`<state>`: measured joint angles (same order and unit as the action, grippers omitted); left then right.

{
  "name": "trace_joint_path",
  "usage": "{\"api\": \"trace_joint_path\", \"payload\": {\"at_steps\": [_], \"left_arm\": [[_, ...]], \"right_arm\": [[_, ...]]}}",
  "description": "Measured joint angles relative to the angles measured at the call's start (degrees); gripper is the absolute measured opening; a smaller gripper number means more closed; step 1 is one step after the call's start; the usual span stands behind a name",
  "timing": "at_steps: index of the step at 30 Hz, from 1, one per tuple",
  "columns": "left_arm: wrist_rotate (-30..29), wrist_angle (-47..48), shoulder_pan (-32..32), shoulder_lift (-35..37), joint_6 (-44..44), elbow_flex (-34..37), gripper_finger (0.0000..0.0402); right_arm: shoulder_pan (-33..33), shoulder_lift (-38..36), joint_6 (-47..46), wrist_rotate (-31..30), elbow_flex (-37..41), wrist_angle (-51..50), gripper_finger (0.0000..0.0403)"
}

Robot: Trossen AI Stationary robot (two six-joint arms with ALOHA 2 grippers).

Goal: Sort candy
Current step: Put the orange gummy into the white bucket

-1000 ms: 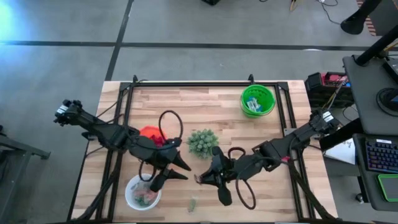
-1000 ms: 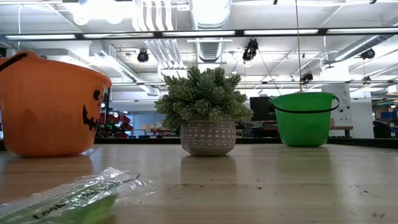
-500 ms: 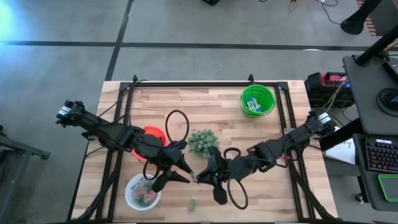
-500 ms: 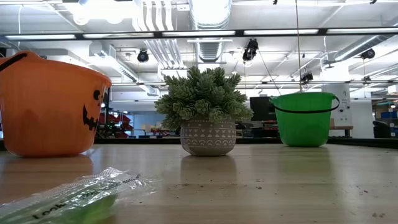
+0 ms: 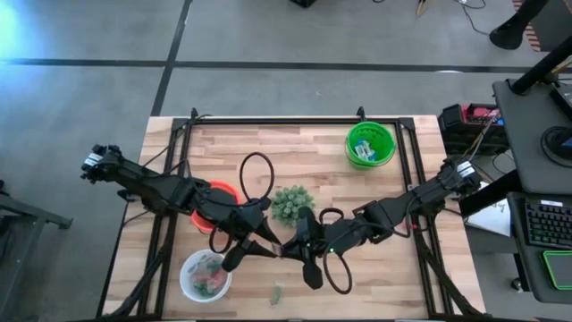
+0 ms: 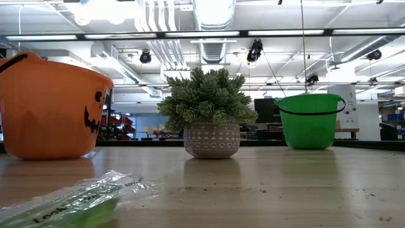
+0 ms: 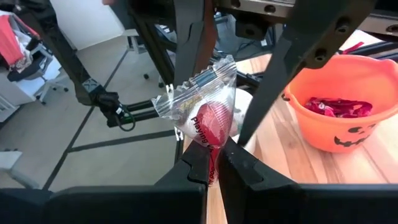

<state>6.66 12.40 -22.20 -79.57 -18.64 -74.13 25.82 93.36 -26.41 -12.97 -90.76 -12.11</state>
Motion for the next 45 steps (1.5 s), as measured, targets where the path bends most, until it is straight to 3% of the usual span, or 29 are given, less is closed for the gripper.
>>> {"api": "trace_joint_path", "payload": {"at_steps": [5, 12, 17, 30, 35, 39, 42, 45], "left_arm": [[0.0, -0.1, 0.3, 0.0, 2.1, 0.0, 0.0107], [0.1, 0.3, 0.5, 0.0, 3.1, 0.0, 0.0010], [0.3, 0.5, 0.5, 0.0, 3.3, 0.0, 0.0008], [0.2, 6.7, 0.5, 0.8, 0.0, -0.1, 0.0000], [7.9, 11.8, -1.3, 1.8, -4.7, 0.0, 0.0000], [8.3, 14.6, -4.0, 2.3, -8.2, 0.0, 0.0000], [12.5, 17.1, -6.7, 2.3, -13.1, 0.0, 0.0000], [14.1, 25.9, -10.3, 2.4, -18.9, 0.0, 0.0000]], "right_arm": [[0.0, 0.0, 0.0, -0.1, 0.0, 1.0, 0.0011], [0.0, 0.0, 0.0, -0.2, 0.0, 0.6, 0.0013], [0.0, 0.0, 0.0, -0.3, 0.0, 0.6, 0.0039], [0.1, 0.1, -0.7, 1.1, 0.0, -0.3, 0.0160], [0.1, -0.2, -2.9, 1.2, 0.0, -3.4, 0.0172], [0.1, -0.1, -3.5, 1.2, 0.0, -6.6, 0.0173], [0.0, -0.1, -3.6, 1.0, 0.0, -8.8, 0.0173], [0.0, -0.1, -4.1, 1.0, 0.0, -10.1, 0.0174]]}}
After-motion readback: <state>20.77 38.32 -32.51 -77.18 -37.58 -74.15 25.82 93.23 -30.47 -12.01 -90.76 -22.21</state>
